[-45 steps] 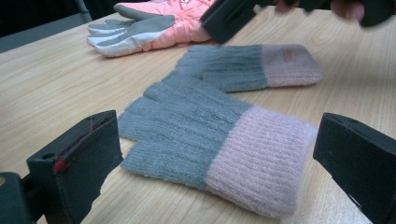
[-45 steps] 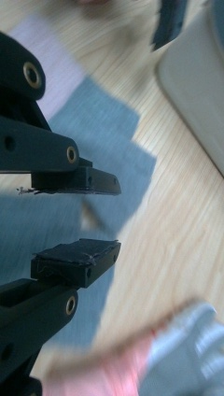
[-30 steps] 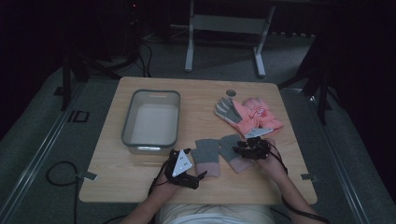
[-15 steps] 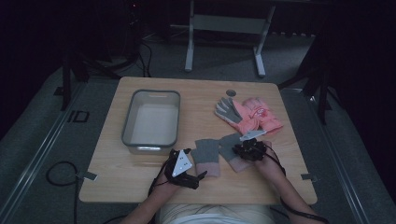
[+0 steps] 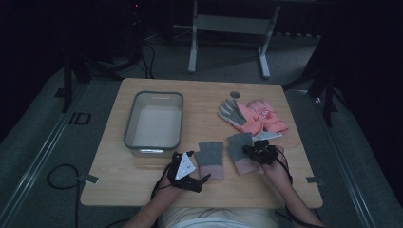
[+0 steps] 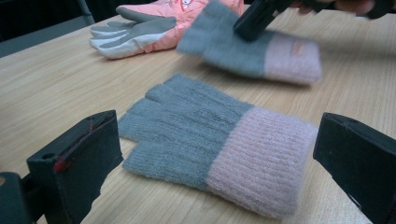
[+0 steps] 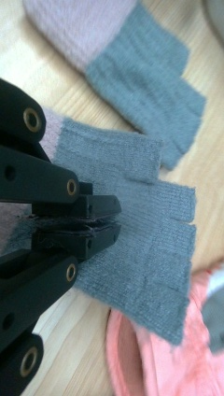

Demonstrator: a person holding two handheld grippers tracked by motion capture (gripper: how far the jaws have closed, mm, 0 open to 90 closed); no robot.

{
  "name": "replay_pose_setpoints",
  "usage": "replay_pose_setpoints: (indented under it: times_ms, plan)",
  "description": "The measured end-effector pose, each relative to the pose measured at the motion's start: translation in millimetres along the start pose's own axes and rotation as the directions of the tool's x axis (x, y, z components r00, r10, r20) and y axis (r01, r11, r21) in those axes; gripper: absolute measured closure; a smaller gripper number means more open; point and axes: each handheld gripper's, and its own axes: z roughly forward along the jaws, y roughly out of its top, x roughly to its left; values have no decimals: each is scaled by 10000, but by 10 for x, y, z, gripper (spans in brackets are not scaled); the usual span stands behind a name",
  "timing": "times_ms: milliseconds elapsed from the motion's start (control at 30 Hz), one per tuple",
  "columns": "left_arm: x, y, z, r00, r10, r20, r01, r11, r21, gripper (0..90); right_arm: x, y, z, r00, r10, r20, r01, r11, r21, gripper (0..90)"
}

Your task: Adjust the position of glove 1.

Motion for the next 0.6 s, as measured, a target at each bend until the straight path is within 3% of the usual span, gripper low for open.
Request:
replay_pose_setpoints:
  times_ms: [33,67,133,233,333,367,433,600]
  plan:
    - [1,0,0,10000,-5,-3,5,10000,-5,4,3,5,-50,9998,174,48,-173,9998,-77,854]
    - [0,0,-1,10000,6,1,-6,10000,2,4,4,4,-143,9979,639,122,-635,9976,-267,854]
    - [-6,0,-2,10000,68,-12,-68,10000,8,4,8,-3,-183,9960,881,158,-874,9954,-379,854]
    - [-9,0,-1,9999,109,-31,-109,9999,3,4,56,-63,-287,9842,1735,364,-1713,9836,-573,854]
    - [-6,-1,-2,10000,62,-17,-62,10000,-6,4,91,-99,-313,9815,1835,549,-1806,9821,-537,854]
    - [-5,0,-2,10000,61,-11,-61,10000,-3,4,111,-137,-325,9763,2061,662,-2028,9778,-530,854]
    - [-6,0,-2,10000,68,-23,-68,10000,-1,4,111,-137,-325,9763,2061,662,-2028,9778,-530,854]
    - [-10,-1,-3,10000,73,-6,-73,10000,-5,4,111,-299,-304,9612,2549,1051,-2529,9669,-329,853]
